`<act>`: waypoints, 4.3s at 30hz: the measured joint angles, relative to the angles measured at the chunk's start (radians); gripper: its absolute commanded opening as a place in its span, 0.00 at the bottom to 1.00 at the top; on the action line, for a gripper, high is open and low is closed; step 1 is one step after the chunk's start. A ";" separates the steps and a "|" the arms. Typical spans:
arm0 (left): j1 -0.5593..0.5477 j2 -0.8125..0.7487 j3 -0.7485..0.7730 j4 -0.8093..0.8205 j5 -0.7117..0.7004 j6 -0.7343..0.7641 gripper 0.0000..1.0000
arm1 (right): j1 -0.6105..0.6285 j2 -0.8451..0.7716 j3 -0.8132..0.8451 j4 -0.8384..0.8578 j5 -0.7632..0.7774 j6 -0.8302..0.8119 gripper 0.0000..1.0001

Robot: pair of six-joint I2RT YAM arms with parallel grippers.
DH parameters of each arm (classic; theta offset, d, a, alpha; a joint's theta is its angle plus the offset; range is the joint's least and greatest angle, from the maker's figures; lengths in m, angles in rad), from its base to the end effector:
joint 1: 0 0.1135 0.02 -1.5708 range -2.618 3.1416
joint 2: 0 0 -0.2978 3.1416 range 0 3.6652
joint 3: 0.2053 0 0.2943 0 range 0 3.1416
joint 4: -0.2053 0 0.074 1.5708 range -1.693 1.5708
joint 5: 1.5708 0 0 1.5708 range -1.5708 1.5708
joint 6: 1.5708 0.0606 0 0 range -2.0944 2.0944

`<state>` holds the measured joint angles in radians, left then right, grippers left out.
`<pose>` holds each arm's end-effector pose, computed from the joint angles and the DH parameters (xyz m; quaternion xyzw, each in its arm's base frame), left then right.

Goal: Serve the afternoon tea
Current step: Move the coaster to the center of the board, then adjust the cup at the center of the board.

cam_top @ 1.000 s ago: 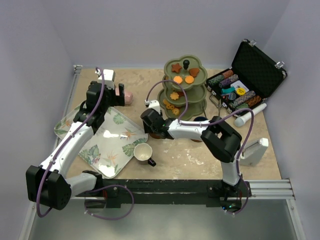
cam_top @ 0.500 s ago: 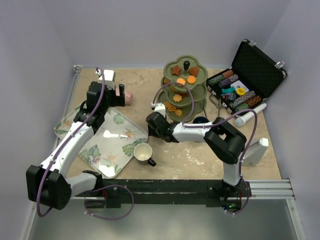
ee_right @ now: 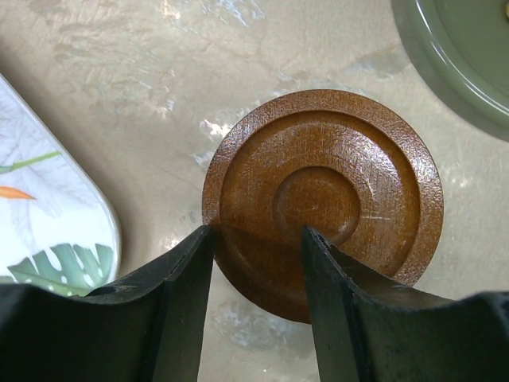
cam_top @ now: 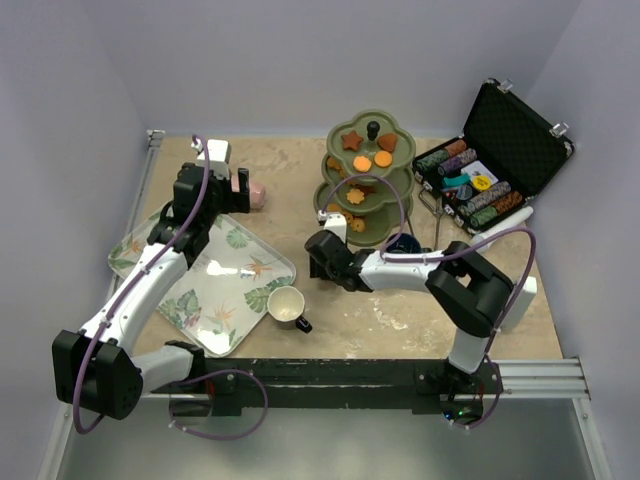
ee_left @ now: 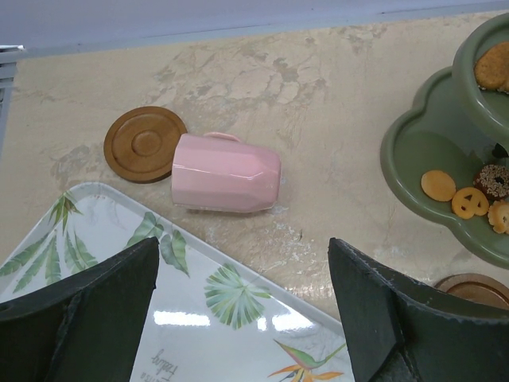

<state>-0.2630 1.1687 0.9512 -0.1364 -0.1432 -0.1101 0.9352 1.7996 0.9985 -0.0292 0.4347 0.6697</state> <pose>0.3145 -0.0757 0.3375 0.0217 0.8192 -0.0481 0.5711 0.2688 0.3213 0.1432 -0.0431 0.9126 0.1144 0.3901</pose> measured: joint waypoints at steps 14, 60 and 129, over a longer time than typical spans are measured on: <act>0.000 0.002 0.000 0.000 0.000 0.000 0.92 | -0.004 -0.082 -0.091 -0.028 0.023 0.053 0.51; 0.000 0.076 0.000 -0.016 0.044 -0.001 0.94 | -0.093 -0.152 -0.140 -0.124 0.080 0.043 0.59; 0.000 -0.039 -0.099 -0.100 0.101 -0.017 0.94 | 0.283 -0.168 0.180 -0.368 0.076 -0.520 0.71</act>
<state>-0.2630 1.1297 0.8520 -0.2359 -0.0418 -0.1272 1.2186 1.6314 1.1786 -0.3969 0.5110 0.1501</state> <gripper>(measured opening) 0.934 0.678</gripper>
